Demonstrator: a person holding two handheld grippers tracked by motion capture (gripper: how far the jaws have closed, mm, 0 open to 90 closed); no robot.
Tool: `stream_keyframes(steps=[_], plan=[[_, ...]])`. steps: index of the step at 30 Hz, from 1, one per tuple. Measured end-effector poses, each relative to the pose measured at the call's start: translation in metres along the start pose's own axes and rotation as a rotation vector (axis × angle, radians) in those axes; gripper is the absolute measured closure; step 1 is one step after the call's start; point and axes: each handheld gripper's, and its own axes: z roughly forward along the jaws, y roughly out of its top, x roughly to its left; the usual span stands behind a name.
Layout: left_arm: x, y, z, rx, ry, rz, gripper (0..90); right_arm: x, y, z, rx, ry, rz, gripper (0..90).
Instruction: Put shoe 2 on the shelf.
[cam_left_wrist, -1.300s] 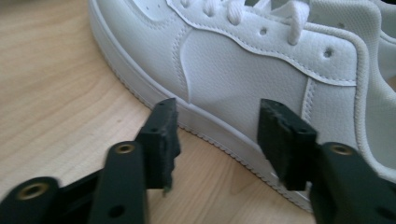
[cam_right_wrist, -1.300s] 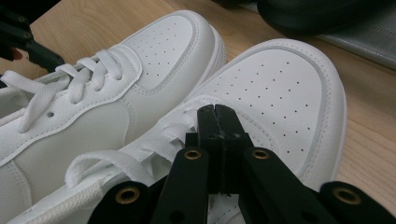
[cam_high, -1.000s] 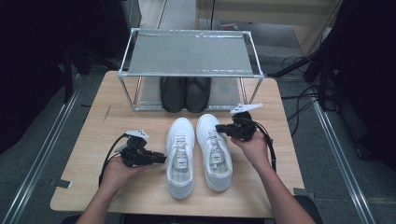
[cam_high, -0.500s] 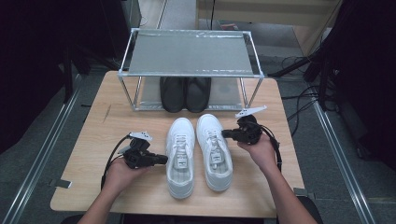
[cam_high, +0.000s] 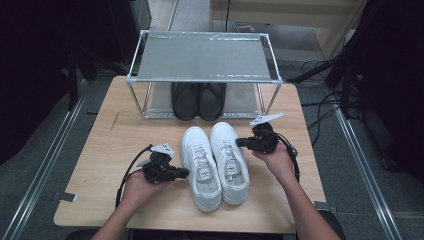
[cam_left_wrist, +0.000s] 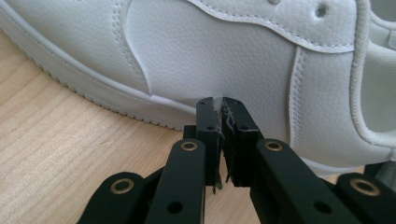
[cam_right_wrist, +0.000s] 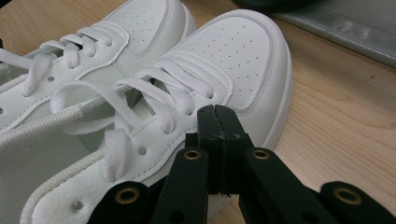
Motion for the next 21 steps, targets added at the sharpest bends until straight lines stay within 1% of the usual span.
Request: stream_keyframes(steps=[2, 5, 6, 9, 14, 16, 19, 21], plan=[[-0.001, -0.001, 0.000, -0.002, -0.001, 0.011, 86.9, -0.001, 0.000, 0.000, 0.000, 0.008, 0.007, 90.0], [-0.003, 0.000, 0.001, -0.003, 0.011, 0.026, 88.9, -0.003, 0.000, 0.000, -0.004, 0.015, 0.012, 90.0], [-0.004, 0.000, 0.001, -0.004, 0.008, 0.025, 89.2, -0.003, 0.000, 0.001, -0.006, 0.019, 0.017, 90.0], [-0.006, 0.000, 0.004, 0.001, -0.016, 0.024, 89.3, -0.005, 0.000, 0.001, -0.015, 0.013, 0.025, 90.0], [-0.017, 0.001, 0.012, 0.002, -0.032, 0.052, 89.3, -0.009, 0.002, 0.001, -0.019, -0.003, 0.041, 90.0], [-0.022, 0.002, 0.016, 0.002, -0.045, 0.061, 89.3, -0.010, 0.004, 0.002, -0.020, -0.014, 0.034, 90.0], [-0.029, 0.002, 0.023, 0.001, -0.074, 0.073, 89.2, -0.012, 0.005, 0.003, -0.034, -0.023, 0.045, 90.0], [-0.029, 0.003, 0.022, 0.011, -0.083, 0.079, 88.9, -0.013, 0.005, 0.003, -0.040, -0.027, 0.051, 90.0]])
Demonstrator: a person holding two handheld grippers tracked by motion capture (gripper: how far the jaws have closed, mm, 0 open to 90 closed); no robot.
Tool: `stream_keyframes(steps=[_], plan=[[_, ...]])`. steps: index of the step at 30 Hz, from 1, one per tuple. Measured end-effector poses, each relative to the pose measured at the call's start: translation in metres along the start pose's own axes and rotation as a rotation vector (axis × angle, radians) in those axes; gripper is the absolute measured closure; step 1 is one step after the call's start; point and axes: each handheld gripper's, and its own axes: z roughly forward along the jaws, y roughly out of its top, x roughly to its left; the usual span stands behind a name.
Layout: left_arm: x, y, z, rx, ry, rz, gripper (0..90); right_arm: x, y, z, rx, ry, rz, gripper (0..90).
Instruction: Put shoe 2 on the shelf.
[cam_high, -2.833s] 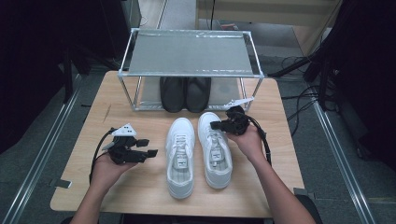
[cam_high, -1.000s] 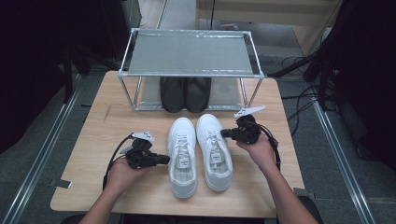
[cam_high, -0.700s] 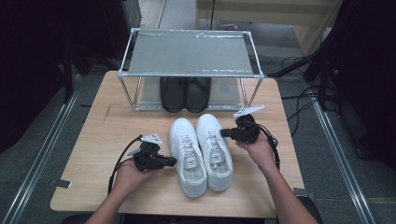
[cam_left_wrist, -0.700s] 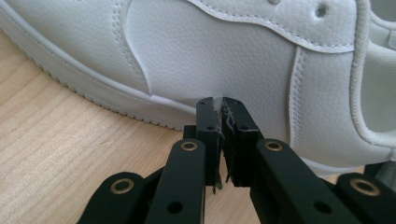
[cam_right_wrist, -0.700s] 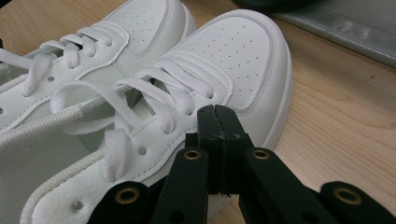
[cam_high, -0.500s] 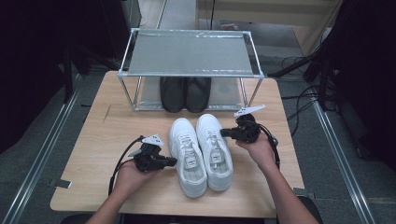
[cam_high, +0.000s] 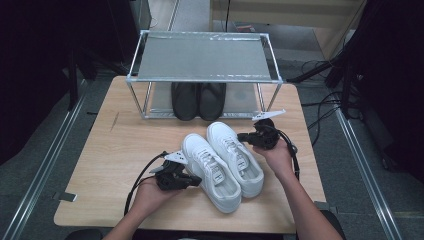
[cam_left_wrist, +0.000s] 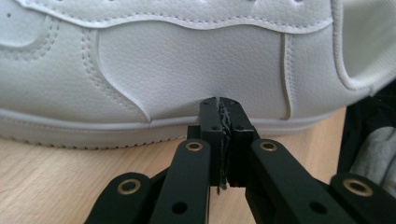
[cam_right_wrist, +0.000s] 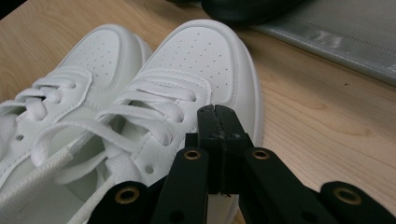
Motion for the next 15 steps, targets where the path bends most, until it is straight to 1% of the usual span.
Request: stream_keyframes(steps=[1, 2, 4, 5, 7, 9, 11, 15], plan=[[0.001, 0.000, -0.002, 0.001, -0.013, -0.009, 88.6, 0.000, 0.000, -0.001, -0.007, -0.009, 0.006, 90.0], [0.003, 0.000, -0.005, -0.011, -0.011, -0.015, 87.2, 0.001, 0.001, -0.003, -0.019, -0.020, 0.016, 90.0], [0.006, 0.000, -0.017, -0.045, -0.009, -0.031, 85.0, 0.005, 0.003, -0.010, -0.067, -0.015, 0.028, 90.0], [0.007, 0.000, -0.021, -0.055, 0.004, -0.032, 83.4, 0.007, 0.003, -0.012, -0.081, -0.011, 0.022, 89.6], [0.010, 0.000, -0.031, -0.074, 0.029, -0.033, 81.0, 0.010, 0.002, -0.016, -0.087, -0.006, 0.010, 86.8], [0.014, 0.000, -0.039, -0.080, 0.056, -0.042, 77.2, 0.013, 0.000, -0.018, -0.087, 0.007, 0.012, 84.8], [0.020, -0.001, -0.046, -0.087, 0.068, -0.047, 74.9, 0.015, -0.002, -0.021, -0.093, 0.018, 0.015, 81.8], [0.033, -0.005, -0.057, -0.106, 0.100, -0.088, 67.6, 0.021, -0.001, -0.027, -0.111, 0.029, 0.006, 79.5]])
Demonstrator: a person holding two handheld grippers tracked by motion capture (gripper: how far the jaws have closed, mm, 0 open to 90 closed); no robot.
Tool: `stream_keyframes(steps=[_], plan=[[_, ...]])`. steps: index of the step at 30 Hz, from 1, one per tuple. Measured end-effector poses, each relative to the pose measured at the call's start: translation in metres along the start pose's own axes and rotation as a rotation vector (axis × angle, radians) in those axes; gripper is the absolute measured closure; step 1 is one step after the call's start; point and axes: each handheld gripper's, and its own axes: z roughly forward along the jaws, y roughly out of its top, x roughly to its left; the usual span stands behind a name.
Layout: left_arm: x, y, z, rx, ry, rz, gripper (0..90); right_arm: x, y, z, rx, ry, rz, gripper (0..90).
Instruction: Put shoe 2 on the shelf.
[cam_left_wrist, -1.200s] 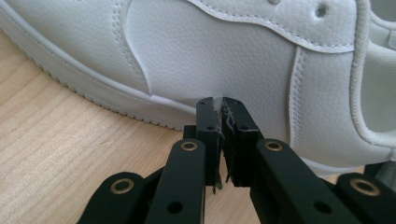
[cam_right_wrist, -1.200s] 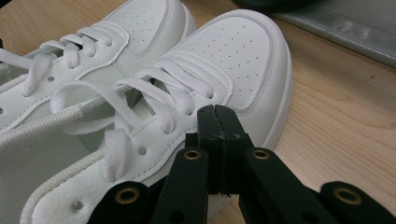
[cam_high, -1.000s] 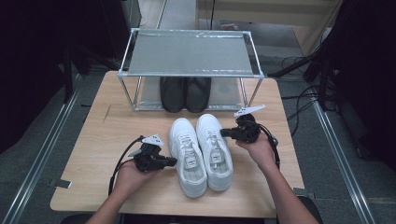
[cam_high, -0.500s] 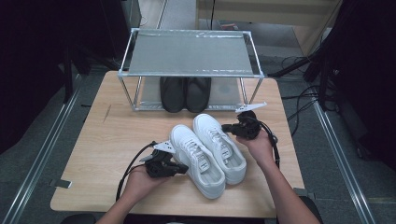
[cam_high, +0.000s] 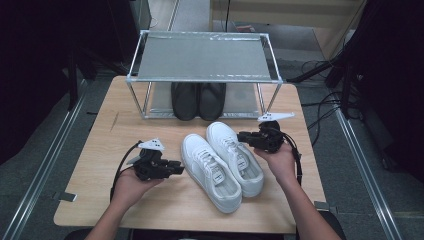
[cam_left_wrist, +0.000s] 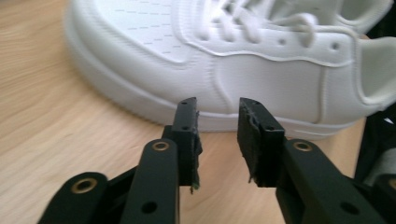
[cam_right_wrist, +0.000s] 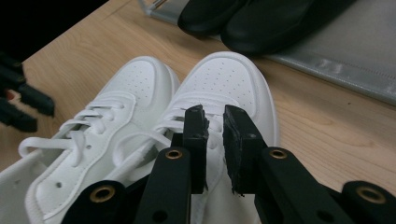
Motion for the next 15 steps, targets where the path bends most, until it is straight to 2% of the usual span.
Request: stream_keyframes(steps=[4, 7, 11, 15], plan=[[0.010, 0.000, -0.009, -0.030, 0.026, -0.007, 60.3, 0.006, -0.001, -0.003, 0.000, 0.002, -0.008, 76.1], [0.015, 0.001, -0.011, -0.026, 0.042, 0.002, 56.3, 0.011, -0.003, -0.007, -0.013, 0.002, -0.016, 73.6], [0.020, 0.004, -0.011, -0.016, 0.031, -0.002, 52.6, 0.019, -0.005, -0.013, -0.024, 0.004, -0.016, 71.3], [0.025, 0.008, -0.009, 0.000, 0.043, 0.005, 49.5, 0.028, -0.009, -0.018, -0.030, 0.008, -0.020, 67.9]])
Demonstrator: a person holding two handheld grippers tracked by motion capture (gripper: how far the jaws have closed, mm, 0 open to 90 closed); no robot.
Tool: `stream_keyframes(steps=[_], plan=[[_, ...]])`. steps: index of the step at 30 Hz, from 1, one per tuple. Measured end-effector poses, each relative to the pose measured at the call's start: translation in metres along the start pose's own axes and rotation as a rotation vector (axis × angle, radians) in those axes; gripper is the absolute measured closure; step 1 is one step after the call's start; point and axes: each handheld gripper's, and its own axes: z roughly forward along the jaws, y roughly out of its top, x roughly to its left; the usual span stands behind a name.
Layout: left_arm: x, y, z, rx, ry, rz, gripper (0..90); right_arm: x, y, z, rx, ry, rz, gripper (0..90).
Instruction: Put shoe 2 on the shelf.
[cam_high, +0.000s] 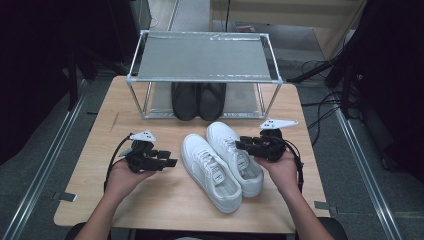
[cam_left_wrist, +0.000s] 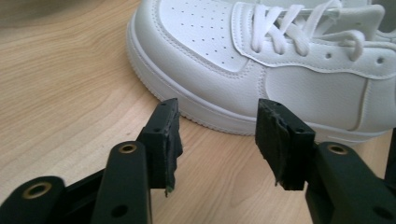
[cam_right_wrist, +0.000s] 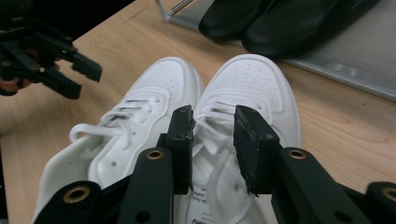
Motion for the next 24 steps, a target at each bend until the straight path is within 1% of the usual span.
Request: stream_keyframes(steps=[2, 5, 7, 8, 9, 13, 15, 16, 17, 18, 19, 22, 24], plan=[[0.002, 0.003, 0.001, -0.005, 0.008, 0.004, 48.7, 0.005, -0.003, -0.003, -0.008, -0.001, -0.009, 66.6], [0.004, 0.007, 0.003, 0.003, 0.005, 0.014, 47.4, 0.013, -0.008, -0.006, -0.010, 0.000, -0.012, 63.7], [0.006, 0.008, 0.005, -0.019, 0.000, 0.020, 47.2, 0.017, -0.011, -0.007, -0.008, 0.001, -0.011, 62.1], [0.007, 0.010, 0.005, -0.016, -0.001, 0.021, 47.2, 0.019, -0.013, -0.007, -0.007, 0.000, -0.010, 60.6], [0.007, 0.013, 0.006, 0.004, 0.001, 0.024, 47.1, 0.020, -0.014, -0.008, -0.004, 0.001, -0.006, 59.7], [0.009, 0.020, 0.010, -0.001, -0.004, 0.038, 46.8, 0.027, -0.021, -0.010, -0.016, 0.000, 0.002, 54.7], [0.011, 0.021, 0.012, -0.031, -0.014, 0.039, 46.9, 0.030, -0.024, -0.011, -0.019, 0.002, 0.008, 54.0], [0.013, 0.022, 0.013, -0.026, -0.017, 0.043, 47.0, 0.032, -0.025, -0.011, -0.017, 0.000, 0.012, 53.5], [0.013, 0.026, 0.014, -0.005, -0.014, 0.039, 47.0, 0.034, -0.027, -0.010, -0.017, -0.003, 0.008, 53.3], [0.013, 0.028, 0.015, 0.001, -0.011, 0.046, 46.9, 0.036, -0.028, -0.010, -0.012, -0.004, 0.006, 52.9], [0.014, 0.029, 0.016, -0.002, -0.011, 0.053, 46.9, 0.038, -0.029, -0.009, -0.009, -0.007, 0.005, 52.4], [0.016, 0.032, 0.020, 0.000, -0.022, 0.051, 46.8, 0.043, -0.033, -0.007, -0.006, -0.016, -0.008, 49.6], [0.016, 0.033, 0.021, -0.007, -0.027, 0.051, 46.8, 0.046, -0.035, -0.005, -0.002, -0.021, -0.015, 47.2]])
